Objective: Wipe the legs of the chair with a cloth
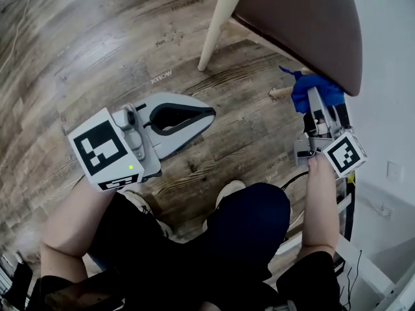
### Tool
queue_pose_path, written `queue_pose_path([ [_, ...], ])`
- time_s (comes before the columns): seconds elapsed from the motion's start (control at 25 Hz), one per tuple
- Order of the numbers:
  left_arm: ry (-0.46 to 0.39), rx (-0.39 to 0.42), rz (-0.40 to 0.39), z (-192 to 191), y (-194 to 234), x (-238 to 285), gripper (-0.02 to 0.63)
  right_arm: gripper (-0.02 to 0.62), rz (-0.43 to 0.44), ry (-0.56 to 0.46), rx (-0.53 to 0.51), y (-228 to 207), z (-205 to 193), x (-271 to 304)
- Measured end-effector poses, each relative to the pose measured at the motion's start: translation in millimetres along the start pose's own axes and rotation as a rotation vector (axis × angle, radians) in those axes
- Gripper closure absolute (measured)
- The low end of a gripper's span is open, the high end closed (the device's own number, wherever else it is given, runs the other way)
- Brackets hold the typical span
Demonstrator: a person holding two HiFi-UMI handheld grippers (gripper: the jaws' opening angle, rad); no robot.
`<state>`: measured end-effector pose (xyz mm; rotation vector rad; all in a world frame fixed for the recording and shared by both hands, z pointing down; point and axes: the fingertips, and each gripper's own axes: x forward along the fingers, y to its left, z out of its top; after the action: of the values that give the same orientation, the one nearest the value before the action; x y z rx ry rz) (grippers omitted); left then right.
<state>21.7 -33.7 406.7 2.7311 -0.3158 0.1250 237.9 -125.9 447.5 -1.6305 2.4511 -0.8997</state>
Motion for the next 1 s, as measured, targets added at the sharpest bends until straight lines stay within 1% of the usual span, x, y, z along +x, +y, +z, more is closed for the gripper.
queue_pose_path([
  [0.12, -0.004, 0.004, -0.001, 1.9, -2.3, -3.4, 0.606, 0.492, 0.072, 0.012, 0.020, 22.6, -8.9, 16.7],
  [0.28, -0.008, 0.002, 0.005, 3.1, -0.4, -4.8, 0.606, 0.492, 0.168, 0.053, 0.048, 58.9, -21.1, 46.5],
  [0.4, -0.015, 0.005, 0.005, 4.4, -2.2, -12.4, 0.606, 0.492, 0.253, 0.088, 0.054, 96.4, -32.3, 69.7],
  [0.48, -0.022, 0.008, 0.006, 5.4, -1.8, -22.5, 0.606, 0.492, 0.295, 0.110, 0.042, 123.0, -41.1, 88.0],
  [0.56, -0.028, 0.008, 0.008, 6.1, -0.3, -29.4, 0.606, 0.492, 0.321, 0.131, 0.025, 142.2, -48.7, 104.7],
  [0.68, -0.031, 0.005, 0.010, 7.3, 0.1, -30.7, 0.606, 0.492, 0.349, 0.153, 0.018, 154.7, -55.9, 121.3],
  [1.0, -0.037, -0.008, 0.027, 7.2, 2.1, -30.6, 0.606, 0.492, 0.364, 0.176, 0.029, 153.3, -67.5, 136.0],
])
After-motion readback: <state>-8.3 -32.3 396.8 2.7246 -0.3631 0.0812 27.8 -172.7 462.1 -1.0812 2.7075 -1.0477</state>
